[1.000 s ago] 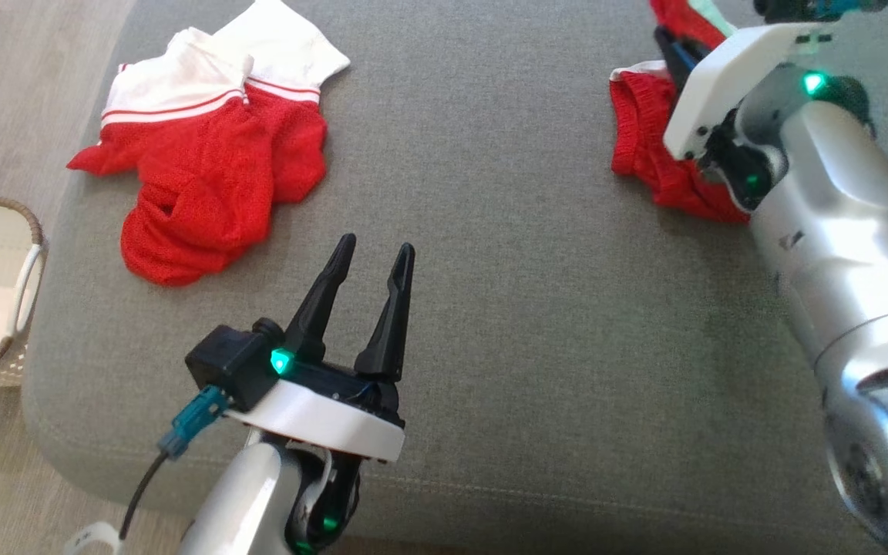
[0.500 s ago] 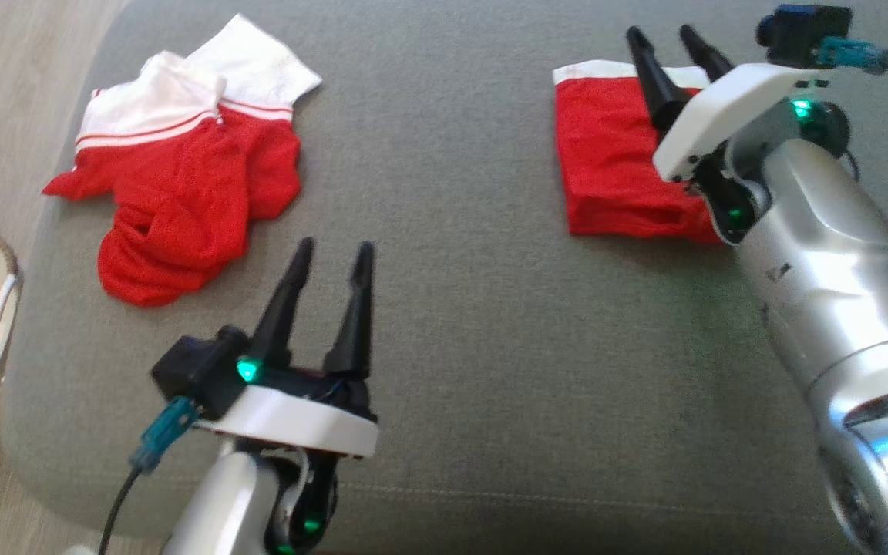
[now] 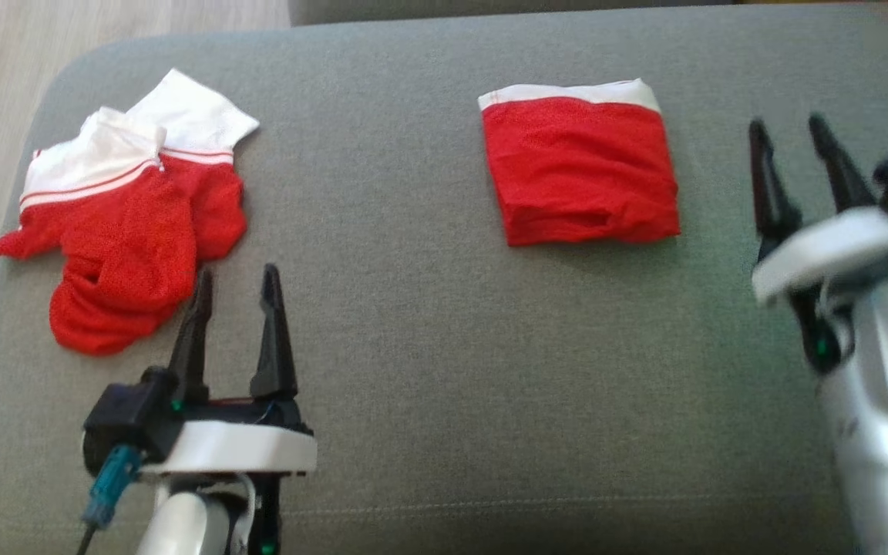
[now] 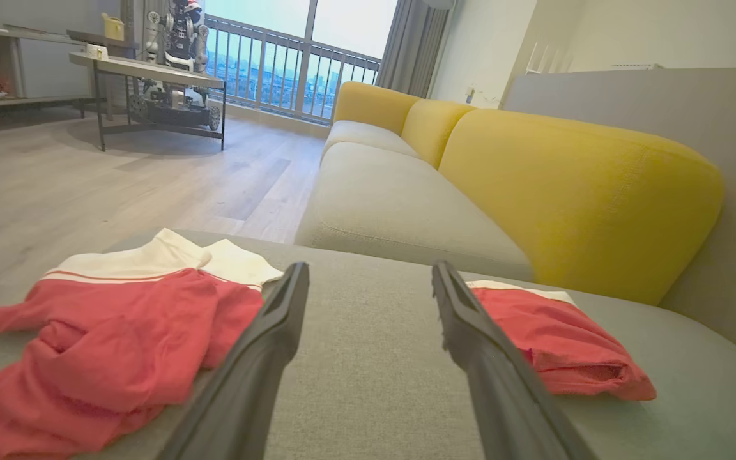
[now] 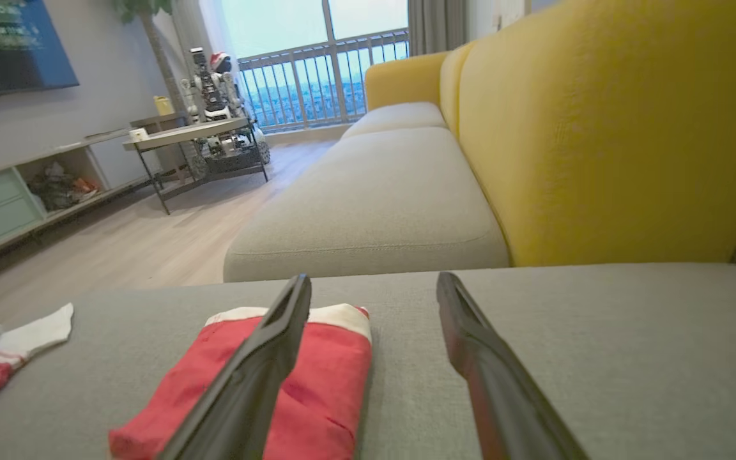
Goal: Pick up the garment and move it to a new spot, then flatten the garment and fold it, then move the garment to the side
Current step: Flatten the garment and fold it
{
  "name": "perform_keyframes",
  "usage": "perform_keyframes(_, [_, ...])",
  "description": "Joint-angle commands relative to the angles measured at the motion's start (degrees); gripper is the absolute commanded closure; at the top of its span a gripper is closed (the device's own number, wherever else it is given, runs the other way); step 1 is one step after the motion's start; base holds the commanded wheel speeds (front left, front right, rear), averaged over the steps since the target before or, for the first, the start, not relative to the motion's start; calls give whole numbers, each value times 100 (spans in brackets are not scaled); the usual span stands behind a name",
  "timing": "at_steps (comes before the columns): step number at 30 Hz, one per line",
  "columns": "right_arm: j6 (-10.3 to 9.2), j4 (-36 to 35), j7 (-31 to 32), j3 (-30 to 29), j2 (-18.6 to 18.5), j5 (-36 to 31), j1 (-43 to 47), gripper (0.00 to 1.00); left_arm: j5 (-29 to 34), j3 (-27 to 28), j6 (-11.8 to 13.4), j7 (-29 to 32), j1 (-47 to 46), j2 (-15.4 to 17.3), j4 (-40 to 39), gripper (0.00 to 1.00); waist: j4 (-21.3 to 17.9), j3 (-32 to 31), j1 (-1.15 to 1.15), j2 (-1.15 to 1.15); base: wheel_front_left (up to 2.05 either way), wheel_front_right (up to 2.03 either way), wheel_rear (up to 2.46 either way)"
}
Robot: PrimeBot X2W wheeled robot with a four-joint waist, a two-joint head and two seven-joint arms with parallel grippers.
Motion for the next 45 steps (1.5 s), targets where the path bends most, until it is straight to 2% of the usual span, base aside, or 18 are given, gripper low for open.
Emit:
perform_keyframes(1, [-1,-904,-52,-97,246,-434,539,0,164,257,40,-29,16,72,-298,0,-60,-113,0,0,0,0,0])
perform_keyframes(6, [-1,-2638,-52,-265,623,-1072,1904,0,418,454,119,-29,284,65,-513,0,-100,-227,0,0,0,0,0])
perform_keyframes(10, [-1,-3376,-53,-440,729,-1306,2656,0,673,489,114,-29,439,46,-647,0,-86,-353,0,0,0,0,0])
perform_keyframes(15, [-1,-3617,-53,-585,752,-1093,3103,0,894,463,99,-29,602,36,-645,0,-83,-531,0,0,0,0,0])
perform_keyframes(21, [-1,-3684,-53,-434,755,-1041,3433,0,1064,398,94,-29,796,26,-593,0,-129,-699,0,0,0,0,0])
perform_keyframes(45, [-1,-3736,-53,-138,756,-1104,3671,0,1190,373,26,-29,1046,18,-504,0,-137,-897,0,0,0,0,0])
